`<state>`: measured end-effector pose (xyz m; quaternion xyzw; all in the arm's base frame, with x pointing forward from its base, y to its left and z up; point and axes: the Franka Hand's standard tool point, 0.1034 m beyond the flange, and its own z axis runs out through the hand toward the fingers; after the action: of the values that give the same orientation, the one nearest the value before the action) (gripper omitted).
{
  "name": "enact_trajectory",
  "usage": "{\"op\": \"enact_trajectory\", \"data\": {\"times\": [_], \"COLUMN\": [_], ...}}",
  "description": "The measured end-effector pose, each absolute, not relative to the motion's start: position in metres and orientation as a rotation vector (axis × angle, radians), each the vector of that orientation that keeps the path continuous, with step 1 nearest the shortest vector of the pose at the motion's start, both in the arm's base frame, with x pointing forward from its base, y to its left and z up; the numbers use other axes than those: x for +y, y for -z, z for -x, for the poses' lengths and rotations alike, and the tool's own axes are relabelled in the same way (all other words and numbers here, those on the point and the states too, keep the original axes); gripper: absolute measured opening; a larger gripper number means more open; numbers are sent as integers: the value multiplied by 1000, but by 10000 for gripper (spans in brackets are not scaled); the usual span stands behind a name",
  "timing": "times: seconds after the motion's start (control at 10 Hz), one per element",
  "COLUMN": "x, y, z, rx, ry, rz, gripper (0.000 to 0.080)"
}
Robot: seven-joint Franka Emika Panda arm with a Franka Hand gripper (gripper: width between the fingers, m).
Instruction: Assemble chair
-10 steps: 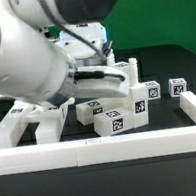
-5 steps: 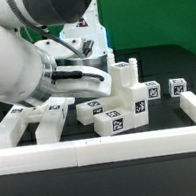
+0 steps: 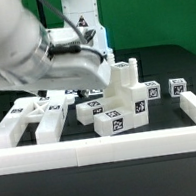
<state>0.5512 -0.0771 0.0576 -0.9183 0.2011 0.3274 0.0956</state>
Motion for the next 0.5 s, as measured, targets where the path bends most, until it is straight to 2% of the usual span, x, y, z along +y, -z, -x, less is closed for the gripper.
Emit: {"op": "enact_trajectory", "data": {"times": [0.1, 0.2, 0.5], "x": [-76, -78, -95], "y": [-57, -50, -52], "z": [-552, -558, -575], "rx": [611, 540, 438], "ry": [-870, -683, -332], "rz": [2763, 2856, 2974], "gripper": [649, 649, 649]}}
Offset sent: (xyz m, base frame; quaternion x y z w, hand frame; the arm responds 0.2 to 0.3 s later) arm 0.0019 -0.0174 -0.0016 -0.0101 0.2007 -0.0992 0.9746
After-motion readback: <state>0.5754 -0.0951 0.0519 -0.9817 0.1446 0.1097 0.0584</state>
